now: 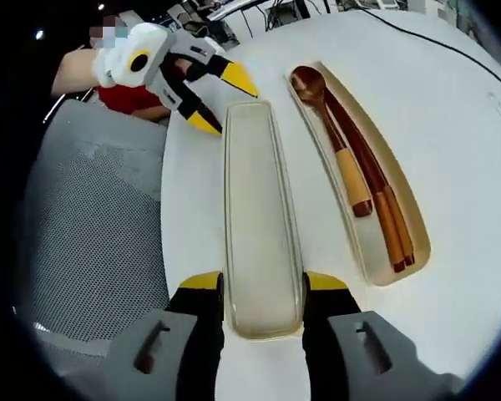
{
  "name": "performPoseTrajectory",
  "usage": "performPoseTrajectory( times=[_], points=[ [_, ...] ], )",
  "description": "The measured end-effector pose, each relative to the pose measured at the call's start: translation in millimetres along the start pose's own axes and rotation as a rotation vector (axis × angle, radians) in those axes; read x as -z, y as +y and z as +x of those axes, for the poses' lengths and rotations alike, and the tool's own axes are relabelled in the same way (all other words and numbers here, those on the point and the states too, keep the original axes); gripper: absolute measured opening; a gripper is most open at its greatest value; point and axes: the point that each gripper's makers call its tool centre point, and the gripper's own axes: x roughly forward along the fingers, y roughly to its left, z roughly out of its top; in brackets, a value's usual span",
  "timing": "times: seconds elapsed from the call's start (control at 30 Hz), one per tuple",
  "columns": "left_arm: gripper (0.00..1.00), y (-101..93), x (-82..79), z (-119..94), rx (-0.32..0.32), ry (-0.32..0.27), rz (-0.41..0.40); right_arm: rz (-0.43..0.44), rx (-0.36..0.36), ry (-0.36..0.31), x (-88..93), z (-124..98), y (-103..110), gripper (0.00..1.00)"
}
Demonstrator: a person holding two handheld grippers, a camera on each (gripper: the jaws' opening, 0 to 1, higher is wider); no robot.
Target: Arrange the utensils inside the cutlery case until each visible utensil rests in its matching compartment.
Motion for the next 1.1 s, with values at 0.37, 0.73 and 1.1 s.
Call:
performPoseTrajectory(
  times=[0.37,0.73,1.1],
  points=[
    [0.23,-9.0,-1.4,2,0.063,0.018,0.043,0.068,-0.141,-0.019,3.4,0,9,0.35],
    [0.16,-17.1,-5.6,-1,0.088,0.034,0.108,0.067,-0.17,-0.026,0.3,-1,14,0.35],
    [0.1,-16.7,-7.3,-5,0.094,0.039,0.061,0.044,-0.167,-0.129,-12.0,-4,17,0.41]
  ],
)
